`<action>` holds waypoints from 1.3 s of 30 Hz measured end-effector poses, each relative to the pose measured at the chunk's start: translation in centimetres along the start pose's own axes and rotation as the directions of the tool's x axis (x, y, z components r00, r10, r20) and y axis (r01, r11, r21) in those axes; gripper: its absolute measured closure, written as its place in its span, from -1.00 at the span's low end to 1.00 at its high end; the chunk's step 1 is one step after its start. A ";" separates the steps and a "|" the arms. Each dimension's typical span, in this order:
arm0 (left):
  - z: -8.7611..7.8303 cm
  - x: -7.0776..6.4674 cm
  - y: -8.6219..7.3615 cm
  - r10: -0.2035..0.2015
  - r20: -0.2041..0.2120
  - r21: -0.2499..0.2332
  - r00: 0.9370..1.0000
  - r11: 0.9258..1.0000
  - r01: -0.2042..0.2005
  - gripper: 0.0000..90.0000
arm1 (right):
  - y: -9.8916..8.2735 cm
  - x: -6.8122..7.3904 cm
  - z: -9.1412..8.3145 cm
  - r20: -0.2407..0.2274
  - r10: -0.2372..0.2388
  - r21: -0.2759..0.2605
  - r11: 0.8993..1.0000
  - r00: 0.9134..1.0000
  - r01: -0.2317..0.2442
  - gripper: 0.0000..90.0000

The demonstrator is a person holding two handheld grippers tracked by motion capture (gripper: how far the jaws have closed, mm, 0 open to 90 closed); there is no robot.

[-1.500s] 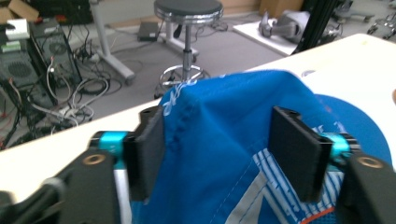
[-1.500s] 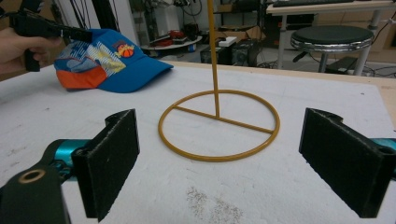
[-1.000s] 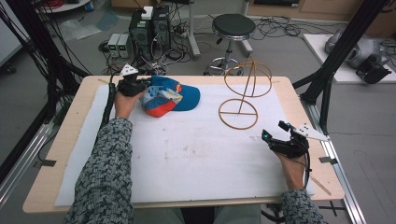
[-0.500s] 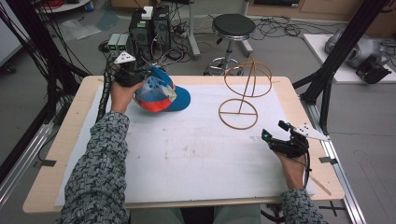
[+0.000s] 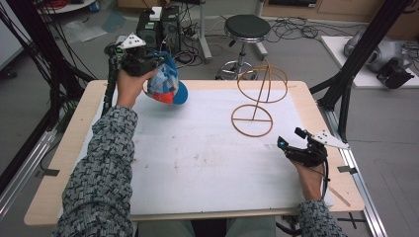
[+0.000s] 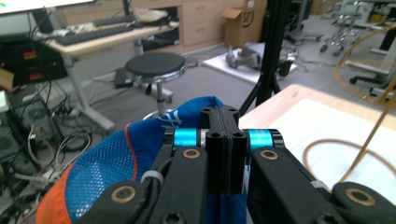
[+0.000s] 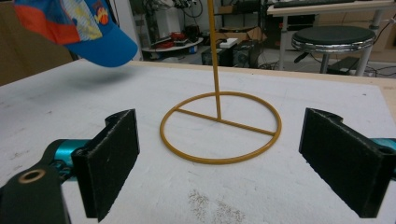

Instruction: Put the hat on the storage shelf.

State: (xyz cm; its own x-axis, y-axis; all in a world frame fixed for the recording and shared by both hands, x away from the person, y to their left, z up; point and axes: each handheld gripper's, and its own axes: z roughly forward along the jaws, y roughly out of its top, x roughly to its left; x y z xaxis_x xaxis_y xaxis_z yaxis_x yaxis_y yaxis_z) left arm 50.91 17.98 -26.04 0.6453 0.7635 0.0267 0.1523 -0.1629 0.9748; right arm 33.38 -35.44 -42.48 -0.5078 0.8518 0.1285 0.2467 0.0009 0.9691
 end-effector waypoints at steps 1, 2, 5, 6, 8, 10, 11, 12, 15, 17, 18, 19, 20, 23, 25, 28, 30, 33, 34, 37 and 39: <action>0.0 -0.1 0.5 -0.002 0.005 -0.001 1.000 1.000 0.002 0.99 | 0.0 0.0 0.0 0.000 0.002 0.000 1.000 1.000 -0.002 -0.75; 0.0 -0.4 1.0 -0.003 0.011 -0.004 1.000 1.000 0.003 0.99 | 0.0 0.0 0.0 0.000 0.002 0.000 1.000 1.000 -0.002 -0.75; 0.0 -1.1 2.6 0.012 0.025 -0.013 1.000 1.000 -0.012 0.99 | 0.0 0.0 0.0 -0.002 0.002 0.000 1.000 1.000 -0.002 -0.75; 0.0 -1.4 3.1 0.012 0.033 -0.019 0.999 1.000 -0.012 0.99 | 0.0 0.0 0.0 -0.002 0.002 0.000 1.000 1.000 -0.002 -0.75; 0.1 -1.9 4.2 0.027 0.046 -0.032 0.999 0.999 -0.025 0.99 | 0.0 0.0 0.0 -0.003 0.007 -0.001 1.000 1.000 -0.007 -0.75; 0.3 -2.8 5.8 0.037 0.061 -0.058 0.997 0.998 -0.033 0.99 | 0.0 0.0 0.0 -0.004 0.006 0.000 1.000 1.000 -0.006 -0.75; 0.3 -2.8 5.8 0.037 0.061 -0.058 0.997 0.998 -0.033 0.99 | 0.0 0.0 -0.1 -0.006 0.012 -0.004 1.000 1.000 -0.012 -0.75; 0.3 -3.0 6.3 0.050 0.059 -0.061 0.997 0.997 -0.046 0.99 | 0.0 -0.1 -0.1 -0.004 0.008 -0.007 1.000 1.000 -0.008 -0.75; 0.4 -4.4 8.6 0.098 0.062 -0.088 0.993 0.992 -0.092 0.99 | 0.0 -0.2 0.0 -0.007 0.015 -0.010 1.000 1.000 -0.015 -0.75; 0.4 -4.9 9.6 0.102 0.077 -0.105 0.992 0.990 -0.094 0.99 | 0.0 -0.1 0.0 -0.009 0.022 -0.008 1.000 1.000 -0.022 -0.75; 0.4 -4.9 9.6 0.102 0.077 -0.105 0.992 0.990 -0.094 0.99 | 0.0 -0.1 0.0 -0.009 0.022 -0.008 1.000 1.000 -0.022 -0.75; 0.5 -5.1 10.1 0.099 0.084 -0.118 0.992 0.989 -0.089 0.99 | 0.0 -0.1 0.1 -0.011 0.022 -0.007 1.000 1.000 -0.022 -0.75; 0.5 -5.3 10.6 0.095 0.093 -0.124 0.991 0.989 -0.083 0.99 | 0.0 -0.1 0.1 -0.011 0.022 -0.007 1.000 1.000 -0.022 -0.75; 0.8 -6.1 12.1 0.101 0.111 -0.151 0.989 0.985 -0.084 0.99 | 0.0 -0.1 0.1 -0.015 0.023 -0.011 1.000 1.000 -0.023 -0.75; 0.8 -6.3 12.5 0.103 0.112 -0.157 0.988 0.984 -0.084 0.99 | 0.0 -0.1 0.0 -0.013 0.027 -0.011 1.000 1.000 -0.028 -0.75; 0.9 -6.8 13.6 0.113 0.124 -0.172 0.986 0.981 -0.090 0.99 | 0.0 -0.1 0.0 -0.013 0.027 -0.010 1.000 1.000 -0.027 -0.75; 0.9 -7.2 14.4 0.107 0.134 -0.192 0.985 0.978 -0.080 0.99 | 0.0 -0.1 0.1 -0.015 0.028 -0.011 1.000 1.000 -0.028 -0.75; 0.9 -7.5 14.9 0.112 0.135 -0.198 0.985 0.977 -0.083 0.99 | 0.0 -0.1 0.1 -0.018 0.027 -0.014 1.000 0.999 -0.027 -0.75; 0.9 -7.7 15.4 0.120 0.139 -0.198 0.983 0.976 -0.091 0.99 | 0.0 -0.1 0.1 -0.017 0.025 -0.016 1.000 1.000 -0.025 -0.75; 0.9 -8.1 16.2 0.127 0.146 -0.212 0.981 0.973 -0.094 0.99 | 0.0 -0.2 0.1 -0.018 0.027 -0.016 0.999 0.999 -0.028 -0.75; 0.9 -8.3 16.6 0.120 0.152 -0.226 0.981 0.971 -0.084 0.99 | 0.0 -0.2 0.1 -0.018 0.028 -0.016 0.999 0.999 -0.029 -0.75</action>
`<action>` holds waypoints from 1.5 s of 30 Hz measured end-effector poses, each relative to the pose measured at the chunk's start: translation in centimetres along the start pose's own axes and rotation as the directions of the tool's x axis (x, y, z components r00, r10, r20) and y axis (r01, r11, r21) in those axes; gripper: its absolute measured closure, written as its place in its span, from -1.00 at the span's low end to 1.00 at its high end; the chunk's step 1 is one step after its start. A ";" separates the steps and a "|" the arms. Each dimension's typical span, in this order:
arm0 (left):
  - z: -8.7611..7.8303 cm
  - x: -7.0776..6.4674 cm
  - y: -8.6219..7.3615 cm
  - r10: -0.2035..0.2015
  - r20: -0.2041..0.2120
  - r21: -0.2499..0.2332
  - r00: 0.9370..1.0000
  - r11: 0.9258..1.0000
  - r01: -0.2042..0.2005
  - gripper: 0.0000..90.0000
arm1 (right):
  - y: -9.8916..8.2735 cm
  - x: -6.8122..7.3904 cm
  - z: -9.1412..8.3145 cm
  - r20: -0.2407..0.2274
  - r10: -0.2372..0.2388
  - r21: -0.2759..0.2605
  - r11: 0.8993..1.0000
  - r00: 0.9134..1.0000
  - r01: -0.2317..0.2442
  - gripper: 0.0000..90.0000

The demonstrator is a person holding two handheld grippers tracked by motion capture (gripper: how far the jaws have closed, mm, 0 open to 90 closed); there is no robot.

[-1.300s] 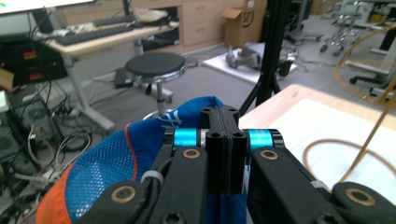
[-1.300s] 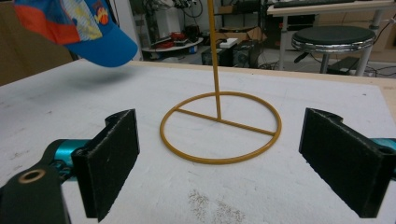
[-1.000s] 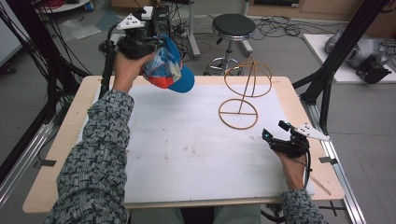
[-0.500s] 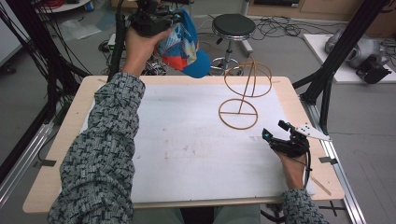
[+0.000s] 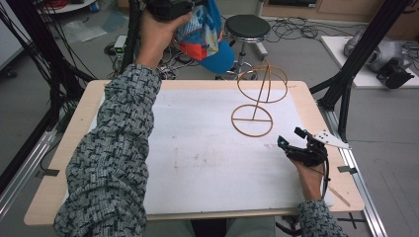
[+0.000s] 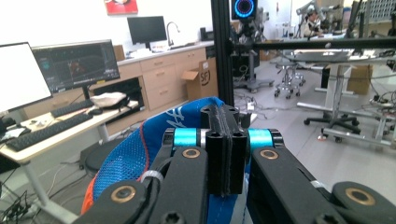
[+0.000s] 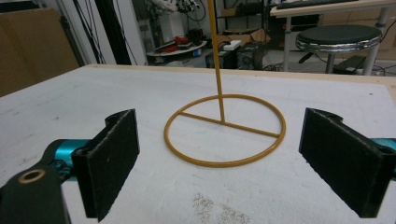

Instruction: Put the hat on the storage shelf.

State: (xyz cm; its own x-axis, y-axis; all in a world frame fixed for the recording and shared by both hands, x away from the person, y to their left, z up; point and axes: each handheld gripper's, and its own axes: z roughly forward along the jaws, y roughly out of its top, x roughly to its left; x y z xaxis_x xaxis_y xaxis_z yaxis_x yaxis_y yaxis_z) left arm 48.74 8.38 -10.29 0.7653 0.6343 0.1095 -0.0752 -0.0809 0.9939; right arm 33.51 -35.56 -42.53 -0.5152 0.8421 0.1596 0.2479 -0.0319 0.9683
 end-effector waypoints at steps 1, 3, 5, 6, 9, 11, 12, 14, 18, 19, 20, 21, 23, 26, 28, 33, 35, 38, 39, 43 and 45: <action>0.1 0.0 0.1 -0.008 0.005 -0.002 1.000 1.000 0.008 0.99 | 0.0 0.0 0.0 -0.001 0.001 0.000 1.000 1.000 -0.001 -0.75; 0.3 -0.2 0.6 0.005 0.007 0.004 1.000 1.000 -0.005 0.99 | 0.0 0.0 0.0 -0.001 0.002 -0.001 1.000 1.000 -0.002 -0.75; 0.6 -0.6 1.1 0.000 0.020 -0.011 1.000 1.000 0.001 0.99 | 0.0 0.0 0.0 -0.001 -0.002 -0.002 1.000 1.000 0.002 -0.75; 0.8 -0.8 1.4 0.013 0.019 -0.006 1.000 1.000 -0.012 0.99 | 0.0 0.0 0.0 0.001 0.002 -0.001 1.000 1.000 -0.002 -0.75; 1.2 -1.2 1.8 0.004 0.033 -0.020 0.999 1.000 -0.004 0.99 | 0.0 0.0 0.0 -0.001 0.008 -0.002 1.000 1.000 -0.008 -0.75; 1.6 -1.6 2.2 0.019 0.039 -0.016 0.999 1.000 -0.019 0.99 | 0.0 0.0 -0.1 -0.002 0.009 0.001 1.000 1.000 -0.009 -0.75; 1.8 -1.8 2.3 0.018 0.047 -0.017 0.999 1.000 -0.017 0.99 | 0.0 0.0 -0.1 -0.003 0.009 0.001 1.000 1.000 -0.009 -0.75; 2.5 -2.3 2.9 0.030 0.066 -0.014 0.997 0.999 -0.029 0.99 | 0.0 0.0 -0.1 -0.001 0.012 -0.001 1.000 1.000 -0.012 -0.75; 3.3 -3.0 3.2 0.029 0.085 -0.029 0.996 0.999 -0.027 0.99 | 0.0 -0.1 -0.1 -0.003 0.013 -0.002 1.000 1.000 -0.013 -0.75; 3.5 -3.2 3.3 0.030 0.087 -0.031 0.996 0.999 -0.028 0.99 | 0.0 -0.1 -0.1 -0.005 0.014 -0.002 1.000 1.000 -0.014 -0.75; 4.0 -3.5 3.4 0.032 0.098 -0.030 0.995 0.999 -0.029 0.99 | 0.0 -0.1 -0.1 -0.004 0.013 -0.002 1.000 1.000 -0.013 -0.75; 4.0 -3.5 3.4 0.032 0.098 -0.030 0.995 0.999 -0.029 0.99 | 0.0 -0.1 -0.1 -0.004 0.013 -0.002 1.000 1.000 -0.013 -0.75; 4.6 -3.9 3.4 0.037 0.105 -0.027 0.994 0.999 -0.034 0.99 | 0.0 -0.1 -0.1 -0.005 0.013 -0.002 1.000 1.000 -0.013 -0.75; 5.4 -4.4 3.4 0.045 0.116 -0.015 0.992 0.999 -0.044 0.99 | 0.0 -0.1 -0.1 -0.005 0.010 -0.003 1.000 1.000 -0.010 -0.75; 6.1 -4.8 3.4 0.043 0.130 -0.018 0.991 0.999 -0.041 0.99 | 0.0 -0.2 0.0 -0.004 0.007 -0.004 1.000 1.000 -0.007 -0.75; 6.9 -5.5 3.5 0.046 0.145 -0.016 0.988 0.999 -0.044 0.99 | 0.0 -0.2 -0.1 -0.005 0.011 -0.001 1.000 1.000 -0.011 -0.75; 7.3 -5.8 3.5 0.049 0.154 -0.013 0.987 0.999 -0.048 0.99 | 0.0 -0.2 -0.1 -0.005 0.012 -0.002 1.000 1.000 -0.012 -0.75; 7.7 -6.1 3.4 0.048 0.163 -0.008 0.985 0.999 -0.047 0.99 | 0.0 -0.2 -0.1 -0.003 0.012 -0.002 1.000 1.000 -0.012 -0.75; 8.0 -6.2 3.2 0.045 0.166 -0.002 0.985 0.999 -0.045 0.99 | 0.0 -0.2 -0.1 -0.001 0.011 -0.004 1.000 1.000 -0.011 -0.75; 8.7 -6.4 2.3 0.045 0.174 0.031 0.984 0.998 -0.051 0.99 | 0.0 -0.3 -0.1 -0.003 0.014 -0.002 1.000 1.000 -0.014 -0.75; 8.9 -6.4 2.0 0.041 0.176 0.039 0.984 0.998 -0.049 0.99 | -0.1 -0.3 -0.1 -0.002 0.012 -0.002 1.000 1.000 -0.012 -0.75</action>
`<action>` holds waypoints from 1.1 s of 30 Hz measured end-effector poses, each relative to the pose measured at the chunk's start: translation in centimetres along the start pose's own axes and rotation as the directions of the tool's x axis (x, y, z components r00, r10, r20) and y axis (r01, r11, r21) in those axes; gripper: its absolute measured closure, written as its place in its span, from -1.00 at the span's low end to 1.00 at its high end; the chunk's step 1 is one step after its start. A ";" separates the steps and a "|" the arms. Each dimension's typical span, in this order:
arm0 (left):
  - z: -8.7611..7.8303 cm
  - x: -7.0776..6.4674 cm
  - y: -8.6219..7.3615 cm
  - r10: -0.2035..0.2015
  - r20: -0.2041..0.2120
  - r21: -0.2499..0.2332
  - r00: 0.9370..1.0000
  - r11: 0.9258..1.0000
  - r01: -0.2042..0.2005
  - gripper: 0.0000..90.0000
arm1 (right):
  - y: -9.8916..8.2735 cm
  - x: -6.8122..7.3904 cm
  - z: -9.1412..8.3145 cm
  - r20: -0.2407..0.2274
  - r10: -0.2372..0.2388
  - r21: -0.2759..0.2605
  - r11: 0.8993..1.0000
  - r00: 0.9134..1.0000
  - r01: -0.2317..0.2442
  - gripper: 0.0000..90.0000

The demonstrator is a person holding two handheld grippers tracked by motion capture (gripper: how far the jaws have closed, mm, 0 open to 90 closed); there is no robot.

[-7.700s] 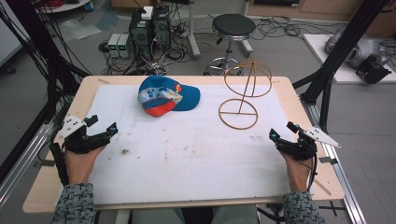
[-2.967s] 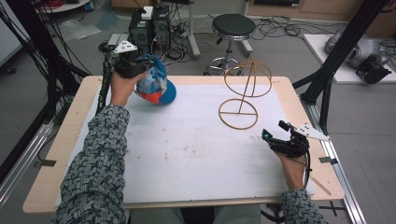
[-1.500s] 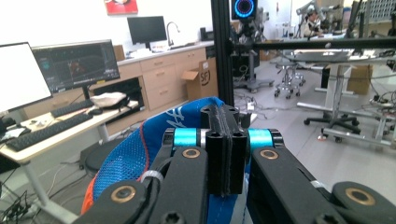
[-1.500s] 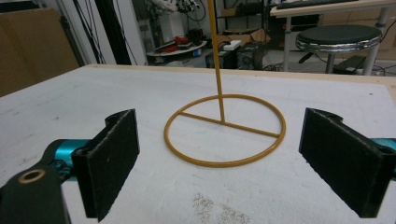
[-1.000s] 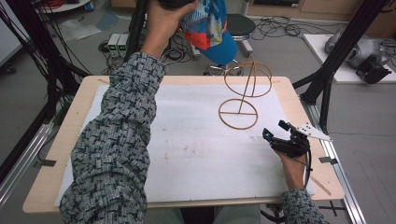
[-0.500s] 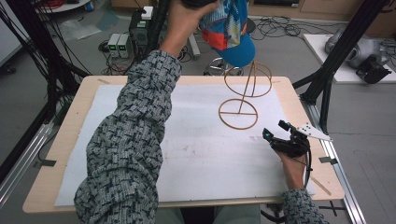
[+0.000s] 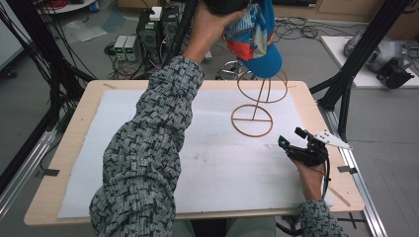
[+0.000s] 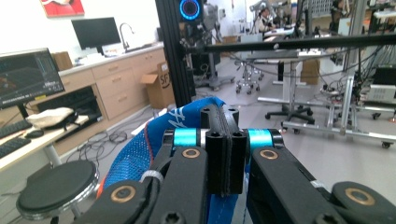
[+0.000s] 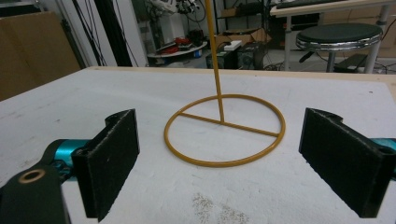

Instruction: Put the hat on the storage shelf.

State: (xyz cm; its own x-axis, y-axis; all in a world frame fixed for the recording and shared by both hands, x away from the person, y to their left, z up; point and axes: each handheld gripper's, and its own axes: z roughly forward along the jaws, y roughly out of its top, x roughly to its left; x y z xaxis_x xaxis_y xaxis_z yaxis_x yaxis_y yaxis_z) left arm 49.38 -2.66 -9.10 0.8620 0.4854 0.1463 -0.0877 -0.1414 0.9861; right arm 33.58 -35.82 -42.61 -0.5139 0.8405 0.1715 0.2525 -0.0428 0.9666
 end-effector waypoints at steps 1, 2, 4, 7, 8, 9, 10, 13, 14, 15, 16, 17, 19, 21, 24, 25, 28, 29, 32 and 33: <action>0.1 0.1 -0.2 -0.002 0.001 0.007 1.000 1.000 0.002 0.99 | 0.0 0.0 0.0 0.000 0.002 0.001 1.000 1.000 -0.002 -0.75; 0.2 0.2 -0.6 -0.001 0.001 0.022 1.000 1.000 0.001 0.99 | 0.0 0.0 0.0 0.000 0.005 0.001 1.000 1.000 -0.005 -0.75; 0.3 0.4 -1.2 -0.014 0.001 0.035 1.000 0.999 0.014 0.99 | 0.0 0.0 0.0 0.000 0.004 0.003 1.000 1.000 -0.004 -0.75; 0.5 0.6 -2.0 -0.016 0.011 0.067 1.000 0.998 0.015 0.99 | 0.0 0.0 0.0 -0.001 0.004 0.003 1.000 1.000 -0.004 -0.75; 0.7 0.6 -2.6 -0.016 0.021 0.095 1.000 0.995 0.014 0.99 | 0.0 0.0 0.0 0.000 0.004 0.003 1.000 1.000 -0.004 -0.75; 0.8 0.6 -2.8 -0.013 0.023 0.109 1.000 0.994 0.011 0.99 | 0.0 0.0 0.0 0.000 0.006 0.005 1.000 1.000 -0.006 -0.75; 1.0 0.6 -3.1 -0.010 0.025 0.124 1.000 0.992 0.006 0.99 | 0.0 0.0 0.0 -0.001 0.007 0.005 1.000 1.000 -0.007 -0.75; 1.4 0.5 -3.6 -0.006 0.035 0.150 0.999 0.989 0.000 0.99 | 0.0 0.0 0.0 -0.001 0.011 0.004 1.000 1.000 -0.011 -0.75; 1.5 0.5 -3.7 -0.002 0.036 0.157 0.999 0.988 -0.004 0.99 | 0.0 0.0 0.0 -0.001 0.009 0.004 1.000 1.000 -0.009 -0.74; 1.7 0.5 -3.9 0.003 0.037 0.166 0.999 0.986 -0.009 0.99 | 0.0 0.0 0.0 0.000 0.011 0.004 1.000 1.000 -0.011 -0.75; 1.9 0.5 -4.2 0.006 0.033 0.174 0.999 0.985 -0.012 0.99 | 0.0 0.0 0.0 0.000 0.011 0.004 1.000 1.000 -0.011 -0.75; 2.0 0.6 -4.3 0.005 0.034 0.181 0.999 0.983 -0.012 0.99 | 0.0 0.0 0.0 -0.002 0.014 0.004 1.000 1.000 -0.014 -0.75; 2.3 0.6 -4.7 -0.001 0.038 0.191 0.999 0.982 -0.006 0.99 | 0.0 0.0 0.0 -0.002 0.012 0.006 1.000 1.000 -0.012 -0.75; 2.6 0.5 -5.1 -0.002 0.038 0.204 0.999 0.979 -0.006 0.99 | 0.0 -0.1 0.0 -0.001 0.015 0.004 1.000 1.000 -0.015 -0.75; 2.8 0.4 -5.2 -0.008 0.040 0.208 0.999 0.978 -0.001 0.99 | 0.0 -0.1 -0.1 -0.003 0.020 0.007 1.000 1.000 -0.020 -0.75; 2.9 0.4 -5.3 -0.011 0.043 0.207 0.999 0.978 0.001 0.99 | 0.0 -0.1 -0.1 -0.004 0.020 0.006 1.000 1.000 -0.020 -0.74; 2.9 0.5 -5.7 -0.023 0.038 0.209 0.999 0.978 0.014 0.99 | -0.1 -0.1 0.0 -0.005 0.018 0.010 1.000 1.000 -0.018 -0.75; 2.9 0.5 -5.8 -0.021 0.033 0.214 0.999 0.977 0.013 0.99 | -0.1 -0.1 0.0 -0.007 0.019 0.010 1.000 1.000 -0.019 -0.74; 2.9 0.6 -6.2 -0.022 0.024 0.223 0.999 0.975 0.016 0.99 | -0.1 -0.1 0.0 -0.006 0.019 0.007 1.000 1.000 -0.019 -0.74; 2.8 0.6 -6.4 -0.024 0.024 0.225 0.999 0.974 0.018 0.99 | -0.1 -0.2 0.0 -0.006 0.017 0.007 1.000 1.000 -0.017 -0.75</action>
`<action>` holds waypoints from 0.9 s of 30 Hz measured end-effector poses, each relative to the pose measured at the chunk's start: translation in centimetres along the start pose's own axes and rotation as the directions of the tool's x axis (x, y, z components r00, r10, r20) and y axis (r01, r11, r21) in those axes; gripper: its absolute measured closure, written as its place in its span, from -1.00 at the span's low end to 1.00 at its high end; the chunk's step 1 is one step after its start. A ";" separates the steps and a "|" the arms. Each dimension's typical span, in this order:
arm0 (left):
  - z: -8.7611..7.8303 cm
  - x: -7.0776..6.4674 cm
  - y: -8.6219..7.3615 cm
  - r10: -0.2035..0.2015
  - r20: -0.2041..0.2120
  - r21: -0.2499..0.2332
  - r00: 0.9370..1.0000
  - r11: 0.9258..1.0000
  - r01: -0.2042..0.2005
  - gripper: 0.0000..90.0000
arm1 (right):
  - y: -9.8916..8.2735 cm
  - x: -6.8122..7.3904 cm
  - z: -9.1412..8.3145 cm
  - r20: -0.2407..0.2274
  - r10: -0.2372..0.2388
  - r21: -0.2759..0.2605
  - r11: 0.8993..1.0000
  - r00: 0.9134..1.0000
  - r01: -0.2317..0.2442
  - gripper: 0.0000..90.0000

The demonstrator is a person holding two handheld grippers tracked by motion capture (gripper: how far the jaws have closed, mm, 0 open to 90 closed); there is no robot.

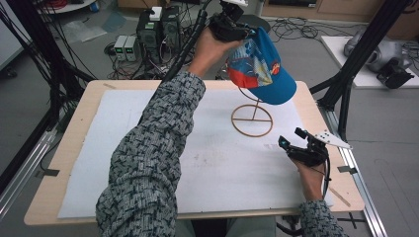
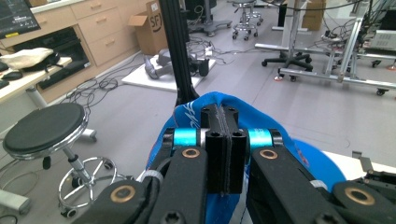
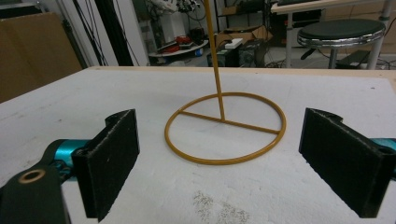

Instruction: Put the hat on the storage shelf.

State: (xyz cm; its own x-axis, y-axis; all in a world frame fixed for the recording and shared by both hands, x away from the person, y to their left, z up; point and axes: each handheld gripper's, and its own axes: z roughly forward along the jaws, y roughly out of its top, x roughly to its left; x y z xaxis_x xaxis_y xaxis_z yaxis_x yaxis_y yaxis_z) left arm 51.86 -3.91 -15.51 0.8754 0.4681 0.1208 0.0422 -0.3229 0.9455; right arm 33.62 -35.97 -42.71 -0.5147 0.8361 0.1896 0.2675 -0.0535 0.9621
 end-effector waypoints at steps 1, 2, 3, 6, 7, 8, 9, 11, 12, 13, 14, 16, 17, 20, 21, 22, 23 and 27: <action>0.1 0.0 -0.2 -0.004 0.000 0.000 1.000 1.000 0.004 0.99 | 0.0 0.0 0.0 -0.001 0.002 -0.001 1.000 1.000 -0.002 -0.75; 0.1 0.1 -0.3 -0.006 0.003 0.002 1.000 1.000 0.006 0.99 | 0.0 0.0 0.0 -0.001 0.002 -0.001 1.000 1.000 -0.002 -0.75; 0.1 0.1 -0.5 -0.006 0.011 0.006 1.000 1.000 0.006 0.99 | 0.0 0.0 0.0 0.001 0.000 0.002 1.000 1.000 0.000 -0.74; 0.2 0.3 -1.2 -0.017 0.020 0.001 1.000 1.000 0.017 0.99 | 0.0 0.0 0.0 0.000 0.003 0.003 1.000 1.000 -0.003 -0.75; 0.3 0.3 -1.6 -0.018 0.014 0.017 1.000 1.000 0.017 0.99 | 0.0 0.0 0.1 0.000 0.003 0.002 1.000 1.000 -0.003 -0.74; 0.4 0.3 -1.9 -0.010 0.006 0.024 1.000 1.000 0.010 0.99 | 0.0 0.0 0.1 0.000 0.003 0.003 1.000 1.000 -0.003 -0.75; 0.4 0.4 -2.1 -0.019 0.014 0.025 1.000 1.000 0.019 0.99 | 0.0 0.0 0.0 0.001 0.001 0.003 1.000 1.000 -0.001 -0.75; 0.6 0.5 -2.4 -0.022 0.015 0.028 1.000 0.999 0.021 0.99 | 0.0 0.0 0.0 0.000 0.001 0.002 1.000 1.000 -0.001 -0.74; 0.8 0.6 -2.7 -0.026 0.021 0.034 0.999 0.999 0.026 0.99 | 0.0 -0.1 0.1 -0.001 0.001 0.000 1.000 1.000 -0.001 -0.74; 0.8 0.6 -2.7 -0.026 0.021 0.034 0.999 0.999 0.026 0.99 | 0.0 -0.1 0.1 0.000 0.000 0.000 1.000 1.000 0.000 -0.75; 1.0 0.6 -2.8 -0.030 0.019 0.038 0.999 0.999 0.029 0.99 | 0.0 -0.1 0.1 0.000 0.000 0.000 1.000 1.000 0.000 -0.75; 1.3 0.7 -3.0 -0.036 0.027 0.042 0.999 0.999 0.035 0.99 | 0.0 -0.1 0.1 0.000 0.000 -0.001 1.000 1.000 0.000 -0.75; 1.5 0.7 -3.2 -0.039 0.033 0.045 0.999 0.998 0.037 0.99 | 0.0 -0.1 0.0 0.001 0.003 0.001 1.000 1.000 -0.003 -0.74; 2.2 0.7 -3.7 -0.040 0.046 0.064 0.998 0.997 0.037 0.99 | 0.0 -0.1 0.0 0.004 0.001 -0.005 1.000 1.000 -0.001 -0.75; 2.4 0.7 -3.9 -0.044 0.048 0.068 0.998 0.997 0.040 0.99 | 0.0 -0.2 -0.1 0.005 0.011 -0.003 1.000 1.000 -0.011 -0.75; 2.6 0.7 -4.0 -0.049 0.051 0.070 0.998 0.997 0.045 0.99 | 0.0 -0.3 -0.1 0.006 0.011 -0.007 1.000 1.000 -0.011 -0.74; 2.9 0.8 -4.2 -0.053 0.053 0.069 0.997 0.996 0.049 0.99 | 0.0 -0.3 -0.1 0.006 0.011 -0.007 1.000 1.000 -0.011 -0.74; 3.4 0.9 -4.6 -0.056 0.048 0.075 0.997 0.996 0.053 0.99 | 0.0 -0.4 -0.2 0.006 0.016 -0.011 1.000 1.000 -0.016 -0.74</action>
State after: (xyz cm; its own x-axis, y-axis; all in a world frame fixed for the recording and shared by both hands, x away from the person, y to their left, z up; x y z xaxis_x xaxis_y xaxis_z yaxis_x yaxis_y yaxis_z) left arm 54.08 -4.86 -20.79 0.8939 0.4453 0.0526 0.1242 -0.3586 0.9252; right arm 33.67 -36.46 -42.75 -0.5051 0.8386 0.2038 0.2669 -0.0728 0.9610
